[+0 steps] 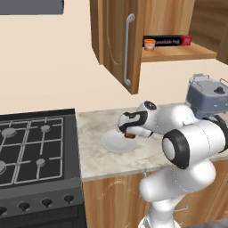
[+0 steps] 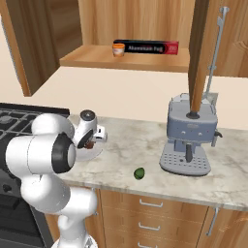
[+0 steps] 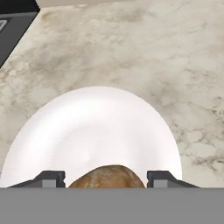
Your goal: Pick the avocado and bread from the counter and place them on the plate. Then pick the jam from the cabinet and place it next to the plate. Lastly close the cabinet door.
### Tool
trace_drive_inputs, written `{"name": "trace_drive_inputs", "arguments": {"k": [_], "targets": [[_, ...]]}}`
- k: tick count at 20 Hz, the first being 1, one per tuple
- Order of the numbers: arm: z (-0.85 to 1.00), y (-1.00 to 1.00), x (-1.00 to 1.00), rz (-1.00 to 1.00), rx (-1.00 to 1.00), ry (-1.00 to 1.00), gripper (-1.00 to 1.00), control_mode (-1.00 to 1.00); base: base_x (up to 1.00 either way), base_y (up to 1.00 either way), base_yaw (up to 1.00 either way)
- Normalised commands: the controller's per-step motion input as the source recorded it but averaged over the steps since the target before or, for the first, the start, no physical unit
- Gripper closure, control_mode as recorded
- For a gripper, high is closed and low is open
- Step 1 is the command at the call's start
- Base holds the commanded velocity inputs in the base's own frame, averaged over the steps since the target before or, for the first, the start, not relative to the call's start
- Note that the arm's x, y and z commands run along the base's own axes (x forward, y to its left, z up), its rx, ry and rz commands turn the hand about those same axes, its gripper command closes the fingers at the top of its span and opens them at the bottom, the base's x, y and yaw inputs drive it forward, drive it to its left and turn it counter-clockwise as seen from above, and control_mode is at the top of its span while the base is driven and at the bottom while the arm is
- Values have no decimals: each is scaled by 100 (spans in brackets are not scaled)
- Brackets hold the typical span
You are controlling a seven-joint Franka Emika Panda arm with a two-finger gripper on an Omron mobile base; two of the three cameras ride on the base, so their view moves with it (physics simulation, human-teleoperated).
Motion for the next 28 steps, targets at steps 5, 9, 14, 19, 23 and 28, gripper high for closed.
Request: {"name": "trace_drive_inputs", "arguments": {"k": [5, 9, 14, 19, 23, 28], "targets": [[-40, 22, 0, 7, 3, 0, 100, -100, 0, 0, 0], [-29, 15, 0, 4, 0, 0, 100, -100, 0, 0, 0], [-19, 14, 5, 1, -5, 0, -100, -100, 0, 0, 0], [2, 6, 4, 0, -10, -2, -100, -100, 0, 0, 0], [47, 1, -2, 1, -4, -6, -100, -100, 0, 0, 0], [44, 0, -1, 1, -2, -3, -100, -100, 0, 0, 0]]}}
